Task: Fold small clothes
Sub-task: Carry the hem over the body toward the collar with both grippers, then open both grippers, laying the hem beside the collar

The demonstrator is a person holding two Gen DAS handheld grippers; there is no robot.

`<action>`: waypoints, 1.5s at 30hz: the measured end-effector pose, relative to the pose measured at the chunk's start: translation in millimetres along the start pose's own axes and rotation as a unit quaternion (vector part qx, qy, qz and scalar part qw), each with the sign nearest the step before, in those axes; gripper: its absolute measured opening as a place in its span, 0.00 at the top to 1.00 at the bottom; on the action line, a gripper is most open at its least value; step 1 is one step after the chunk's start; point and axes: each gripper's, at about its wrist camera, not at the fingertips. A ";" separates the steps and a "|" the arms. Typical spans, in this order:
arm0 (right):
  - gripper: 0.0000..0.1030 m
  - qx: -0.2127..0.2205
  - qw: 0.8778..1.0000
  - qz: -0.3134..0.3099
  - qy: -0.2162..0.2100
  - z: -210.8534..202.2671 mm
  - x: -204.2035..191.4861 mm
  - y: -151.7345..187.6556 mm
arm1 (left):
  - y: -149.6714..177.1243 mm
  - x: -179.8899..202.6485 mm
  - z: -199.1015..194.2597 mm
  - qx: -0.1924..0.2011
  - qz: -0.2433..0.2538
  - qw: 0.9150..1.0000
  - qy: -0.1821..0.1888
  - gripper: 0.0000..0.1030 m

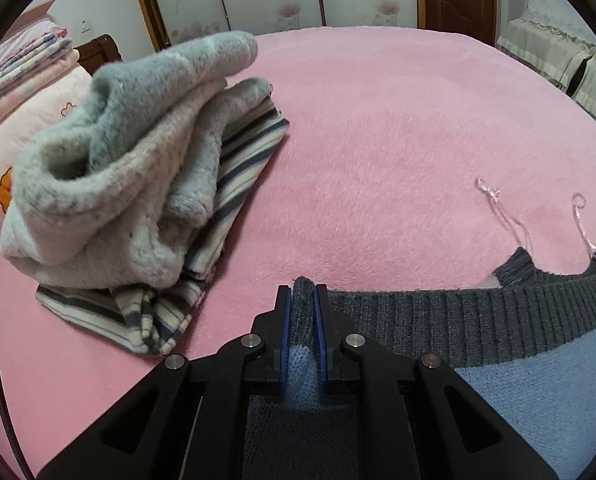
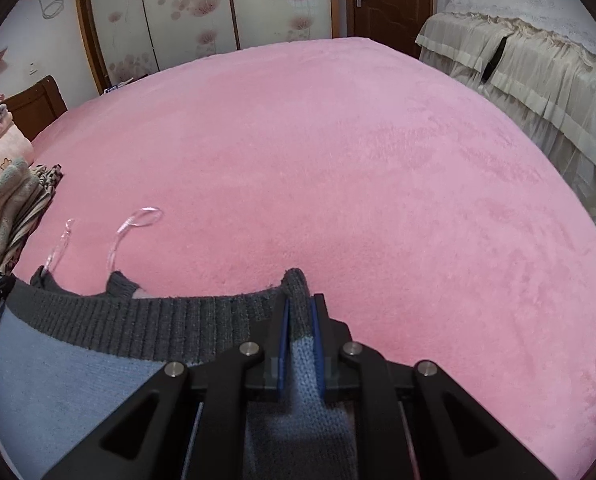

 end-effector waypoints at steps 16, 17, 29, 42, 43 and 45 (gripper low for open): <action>0.82 -0.017 0.999 0.010 -0.033 -58.0 -6.6 -0.3 | 7.3 -21.8 -44.0 -0.004 -0.006 1.000 0.012 0.31; 0.81 -0.016 0.999 0.004 -0.036 -70.4 -8.2 3.1 | 11.7 -20.6 -56.3 -0.003 0.006 1.000 0.008 0.31; 0.48 0.022 0.999 -0.019 -0.022 -186.5 11.9 107.0 | 113.4 -60.2 -180.1 0.026 -0.008 0.997 0.068 0.26; 0.48 -0.008 1.000 0.013 -0.001 -160.6 44.2 170.4 | 183.8 -91.5 -142.7 0.020 -0.097 0.989 0.107 0.35; 0.48 -0.011 1.000 0.017 -0.004 -157.6 45.8 170.4 | 184.8 -92.9 -139.4 0.017 -0.103 0.988 0.113 0.42; 0.48 -0.015 1.000 0.024 -0.009 -150.8 49.2 170.6 | 186.6 -96.0 -131.0 0.009 -0.120 0.984 0.129 0.51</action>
Point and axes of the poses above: each gripper's, at about its wrist camera, not at the fingertips, and z roughly the way its jaws point, x to its right, y to its underside, and after that the axes turned 6 degrees about -x, right-handed
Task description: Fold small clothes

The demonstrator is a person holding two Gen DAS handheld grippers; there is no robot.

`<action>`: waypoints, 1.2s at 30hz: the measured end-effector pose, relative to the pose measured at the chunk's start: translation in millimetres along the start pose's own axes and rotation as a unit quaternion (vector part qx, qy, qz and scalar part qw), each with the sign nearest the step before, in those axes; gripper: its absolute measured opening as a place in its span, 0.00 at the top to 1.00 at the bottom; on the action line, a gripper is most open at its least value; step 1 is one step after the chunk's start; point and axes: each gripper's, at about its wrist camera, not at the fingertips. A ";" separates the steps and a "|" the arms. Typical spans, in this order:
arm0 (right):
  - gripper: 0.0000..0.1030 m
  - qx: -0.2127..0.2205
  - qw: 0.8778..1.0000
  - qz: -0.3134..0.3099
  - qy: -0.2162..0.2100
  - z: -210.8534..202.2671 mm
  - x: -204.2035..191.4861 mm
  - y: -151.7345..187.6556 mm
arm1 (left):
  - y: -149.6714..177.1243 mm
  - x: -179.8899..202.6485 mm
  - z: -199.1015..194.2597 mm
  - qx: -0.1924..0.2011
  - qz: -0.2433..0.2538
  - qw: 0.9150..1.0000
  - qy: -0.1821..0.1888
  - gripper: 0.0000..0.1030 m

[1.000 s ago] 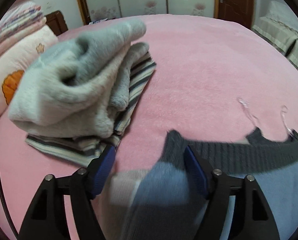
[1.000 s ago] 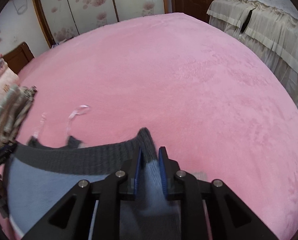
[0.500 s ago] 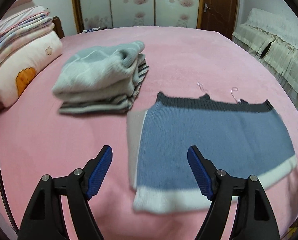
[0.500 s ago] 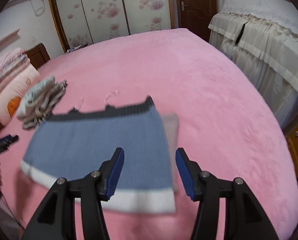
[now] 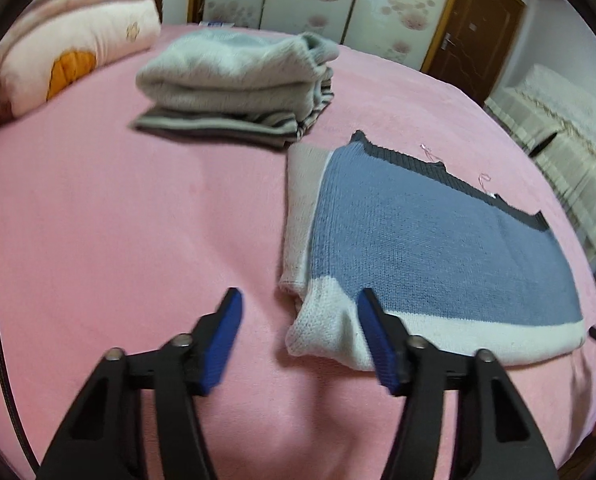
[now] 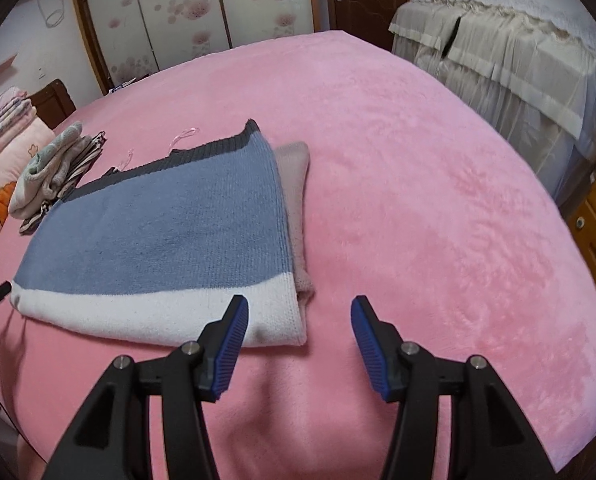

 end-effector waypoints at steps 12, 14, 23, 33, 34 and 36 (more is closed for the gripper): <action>0.89 -0.023 1.000 0.011 -0.011 30.1 1.3 8.2 | 14.5 18.7 25.0 -0.016 0.037 0.998 -0.056 0.84; 0.90 -0.026 0.999 0.022 -0.013 34.2 4.2 10.2 | 16.7 15.3 28.5 -0.017 0.033 0.998 -0.054 0.85; 0.89 -0.034 0.999 0.027 -0.004 38.6 4.5 11.4 | 17.9 -3.7 28.5 -0.011 -0.007 0.999 -0.035 0.58; 0.78 0.007 1.000 0.016 -0.001 0.9 -14.0 11.9 | 22.7 -21.9 1.4 -0.048 -0.105 0.993 0.010 0.23; 0.78 0.013 1.000 0.014 0.000 -2.8 -17.0 12.1 | 25.1 -22.0 -1.9 -0.048 -0.115 0.992 0.017 0.23; 0.78 0.026 1.000 0.009 -0.001 -11.6 -26.8 12.8 | 29.7 -20.4 -8.1 -0.050 -0.127 0.990 0.023 0.23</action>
Point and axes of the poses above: each gripper's, at about its wrist camera, not at the fingertips, and z roughly the way its jaws point, x to its right, y to its underside, and after that the axes turned 6 degrees about -x, right-handed
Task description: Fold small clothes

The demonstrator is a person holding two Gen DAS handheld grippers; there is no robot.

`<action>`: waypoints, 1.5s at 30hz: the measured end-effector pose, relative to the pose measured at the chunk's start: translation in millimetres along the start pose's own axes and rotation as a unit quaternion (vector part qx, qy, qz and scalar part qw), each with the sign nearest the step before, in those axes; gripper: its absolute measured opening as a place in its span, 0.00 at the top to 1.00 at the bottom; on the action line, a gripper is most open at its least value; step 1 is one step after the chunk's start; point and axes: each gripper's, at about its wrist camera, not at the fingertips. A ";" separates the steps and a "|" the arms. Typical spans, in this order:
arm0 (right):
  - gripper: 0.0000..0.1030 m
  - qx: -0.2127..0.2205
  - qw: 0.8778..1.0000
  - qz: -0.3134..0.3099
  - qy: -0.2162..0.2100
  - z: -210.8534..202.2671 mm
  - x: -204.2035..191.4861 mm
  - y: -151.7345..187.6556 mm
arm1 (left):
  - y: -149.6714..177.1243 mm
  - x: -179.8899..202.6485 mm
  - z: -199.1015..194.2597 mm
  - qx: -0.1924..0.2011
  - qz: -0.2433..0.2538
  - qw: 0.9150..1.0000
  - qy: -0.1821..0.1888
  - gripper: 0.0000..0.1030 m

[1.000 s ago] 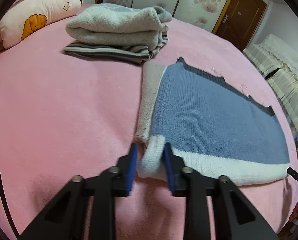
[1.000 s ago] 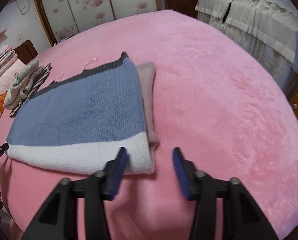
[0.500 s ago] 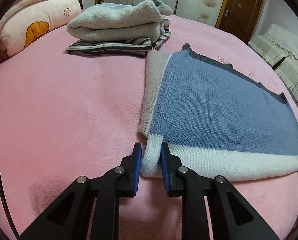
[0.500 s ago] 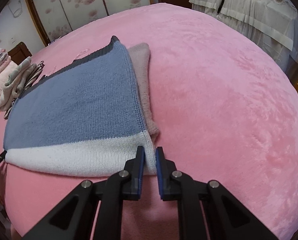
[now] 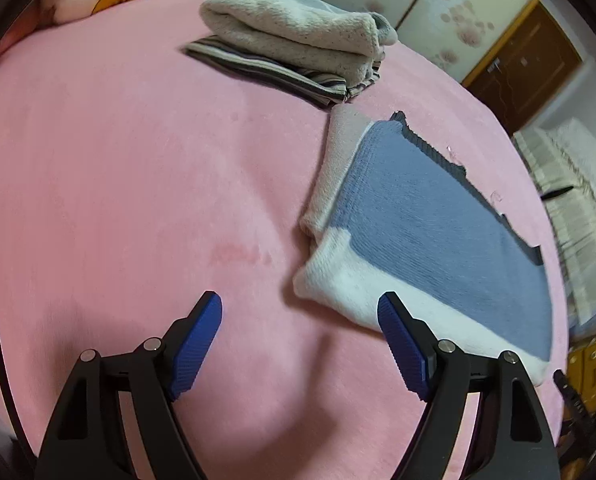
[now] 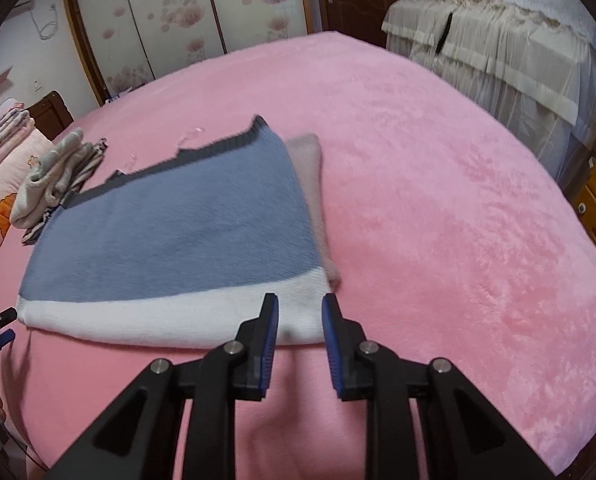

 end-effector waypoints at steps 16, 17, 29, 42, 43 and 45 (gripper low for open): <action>0.78 0.011 0.998 -0.048 -0.049 -30.7 -68.7 24.3 | 42.3 12.0 -13.6 -0.044 -0.016 0.997 0.056 0.23; 0.78 0.009 0.997 -0.051 -0.053 -29.7 -73.1 25.3 | 44.9 14.4 -10.2 -0.050 -0.019 0.996 0.067 0.23; 0.78 -0.001 0.994 -0.073 -0.082 -20.3 -109.8 33.2 | 62.7 47.4 18.3 -0.068 -0.006 0.990 0.126 0.21; 0.78 -0.014 0.993 -0.063 -0.101 -9.2 -119.7 34.9 | 50.3 42.6 42.0 -0.018 -0.032 0.982 0.183 0.18; 0.78 -0.014 0.993 -0.063 -0.100 -8.9 -120.6 34.6 | 48.2 43.9 44.2 -0.015 -0.033 0.982 0.185 0.16; 0.78 -0.013 0.993 -0.065 -0.101 -8.0 -122.1 34.4 | 44.1 45.9 47.9 -0.009 -0.035 0.981 0.188 0.15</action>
Point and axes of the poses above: each gripper's, at about its wrist camera, not at the fingertips, and z roughly the way its jaws point, x to its right, y to its underside, and after that the axes turned 6 degrees about -x, right-handed
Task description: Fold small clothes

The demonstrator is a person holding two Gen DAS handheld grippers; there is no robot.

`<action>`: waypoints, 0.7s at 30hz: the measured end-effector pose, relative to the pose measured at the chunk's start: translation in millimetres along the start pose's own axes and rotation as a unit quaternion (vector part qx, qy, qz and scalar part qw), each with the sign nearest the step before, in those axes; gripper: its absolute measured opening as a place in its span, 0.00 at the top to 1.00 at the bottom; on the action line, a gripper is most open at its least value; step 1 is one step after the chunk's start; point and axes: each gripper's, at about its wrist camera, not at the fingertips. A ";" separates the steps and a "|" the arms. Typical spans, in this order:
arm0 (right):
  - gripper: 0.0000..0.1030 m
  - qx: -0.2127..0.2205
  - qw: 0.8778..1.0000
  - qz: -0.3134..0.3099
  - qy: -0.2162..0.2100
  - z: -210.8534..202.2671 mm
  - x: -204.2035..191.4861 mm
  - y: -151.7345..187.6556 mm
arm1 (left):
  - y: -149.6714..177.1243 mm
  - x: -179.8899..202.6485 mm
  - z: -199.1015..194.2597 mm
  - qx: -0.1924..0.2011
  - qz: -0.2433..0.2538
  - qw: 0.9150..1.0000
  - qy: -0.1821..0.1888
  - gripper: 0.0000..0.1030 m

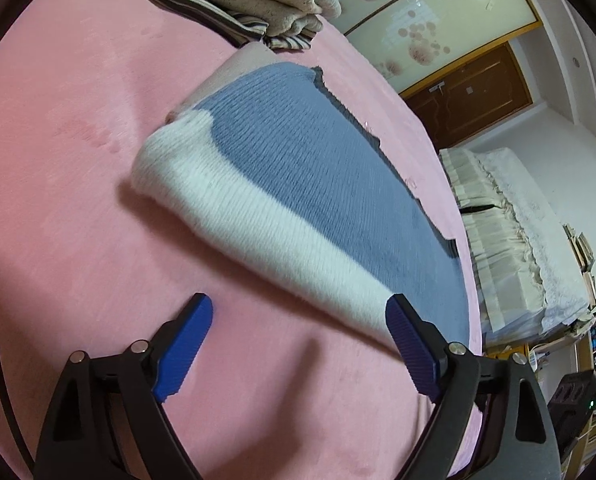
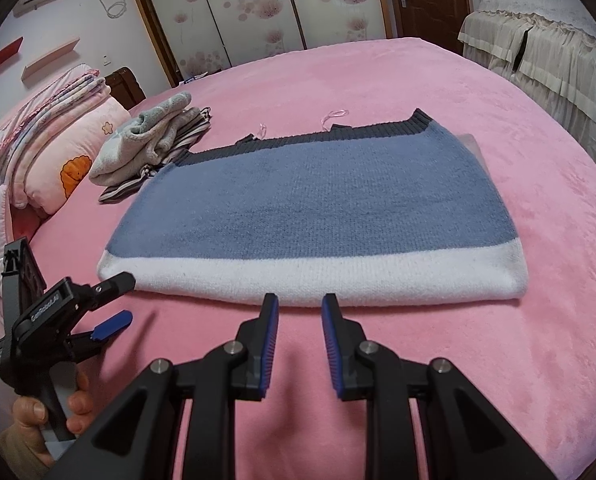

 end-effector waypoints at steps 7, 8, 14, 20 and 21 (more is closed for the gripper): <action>0.78 -0.008 1.000 -0.004 0.002 9.0 -4.2 -0.9 | -22.1 0.8 16.2 0.025 -0.010 1.000 0.015 0.13; 0.78 -0.009 1.000 -0.005 0.004 9.9 -4.6 -1.4 | -24.1 0.7 17.3 0.027 -0.012 0.999 0.017 0.13; 0.78 -0.007 1.000 -0.013 0.007 15.2 -7.6 -9.3 | -41.3 -0.2 30.6 0.041 -0.022 0.998 0.034 0.12; 0.78 0.005 1.000 -0.029 0.007 20.6 -16.2 -27.3 | -52.9 -3.6 38.3 0.053 -0.037 0.997 0.052 0.12; 0.78 0.008 0.999 -0.034 0.008 22.0 -18.9 -32.5 | -55.0 -4.3 38.5 0.056 -0.040 0.996 0.058 0.12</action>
Point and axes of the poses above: each gripper's, at about its wrist camera, not at the fingertips, and z roughly the way its jaws point, x to its right, y to its underside, and after that the axes turned 6 degrees about -x, right-handed
